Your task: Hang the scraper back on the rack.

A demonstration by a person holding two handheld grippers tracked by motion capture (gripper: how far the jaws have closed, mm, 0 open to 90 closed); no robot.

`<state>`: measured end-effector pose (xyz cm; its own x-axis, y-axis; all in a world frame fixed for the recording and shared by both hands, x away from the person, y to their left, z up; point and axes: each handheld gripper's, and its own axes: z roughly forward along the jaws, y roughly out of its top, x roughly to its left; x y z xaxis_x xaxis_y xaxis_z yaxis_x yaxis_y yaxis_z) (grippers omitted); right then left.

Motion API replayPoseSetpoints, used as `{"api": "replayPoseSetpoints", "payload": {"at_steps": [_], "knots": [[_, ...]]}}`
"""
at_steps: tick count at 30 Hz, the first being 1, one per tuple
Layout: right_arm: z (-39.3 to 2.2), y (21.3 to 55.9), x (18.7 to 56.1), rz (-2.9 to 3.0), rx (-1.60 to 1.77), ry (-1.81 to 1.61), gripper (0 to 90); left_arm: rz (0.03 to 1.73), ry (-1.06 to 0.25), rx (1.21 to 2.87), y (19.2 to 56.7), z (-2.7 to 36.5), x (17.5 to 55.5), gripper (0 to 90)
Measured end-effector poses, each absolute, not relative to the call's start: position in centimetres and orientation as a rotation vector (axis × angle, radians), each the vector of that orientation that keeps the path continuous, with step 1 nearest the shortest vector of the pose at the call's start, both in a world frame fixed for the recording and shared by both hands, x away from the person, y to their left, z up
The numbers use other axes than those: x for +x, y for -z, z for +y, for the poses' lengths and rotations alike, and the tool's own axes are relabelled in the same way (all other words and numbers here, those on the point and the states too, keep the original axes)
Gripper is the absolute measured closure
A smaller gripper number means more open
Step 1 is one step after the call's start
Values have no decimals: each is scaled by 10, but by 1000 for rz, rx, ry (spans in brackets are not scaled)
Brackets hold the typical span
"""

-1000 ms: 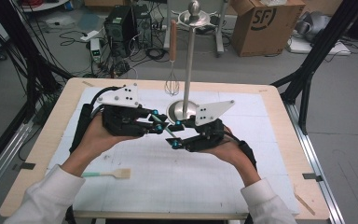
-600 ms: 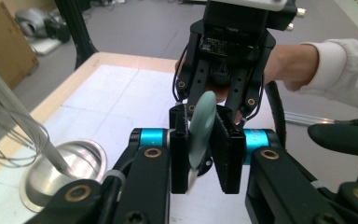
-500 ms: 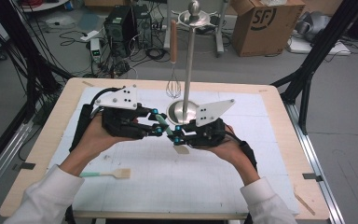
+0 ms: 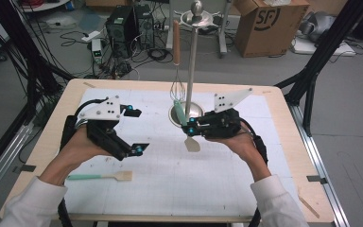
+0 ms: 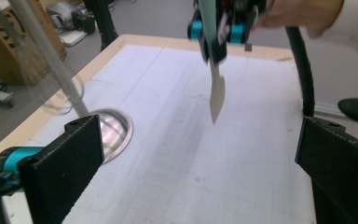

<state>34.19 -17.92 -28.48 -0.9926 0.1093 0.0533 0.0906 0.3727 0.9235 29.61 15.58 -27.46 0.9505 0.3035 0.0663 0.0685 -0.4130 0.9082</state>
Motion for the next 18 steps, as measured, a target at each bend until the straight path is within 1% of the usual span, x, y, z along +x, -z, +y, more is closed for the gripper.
{"api": "replayPoseSetpoints", "payload": {"at_steps": [8,10,15,18], "knots": [[-194,264,356,2574,230,-1751,853,299,-291,1976,300,189,285,16],[-197,260,360,2570,236,-1751,853,290,-327,1988,307,196,278,17],[-205,249,373,2563,253,-1756,852,292,-328,1977,329,213,271,17],[-207,245,380,2565,268,-1755,853,340,-334,1970,340,220,272,16]]}}
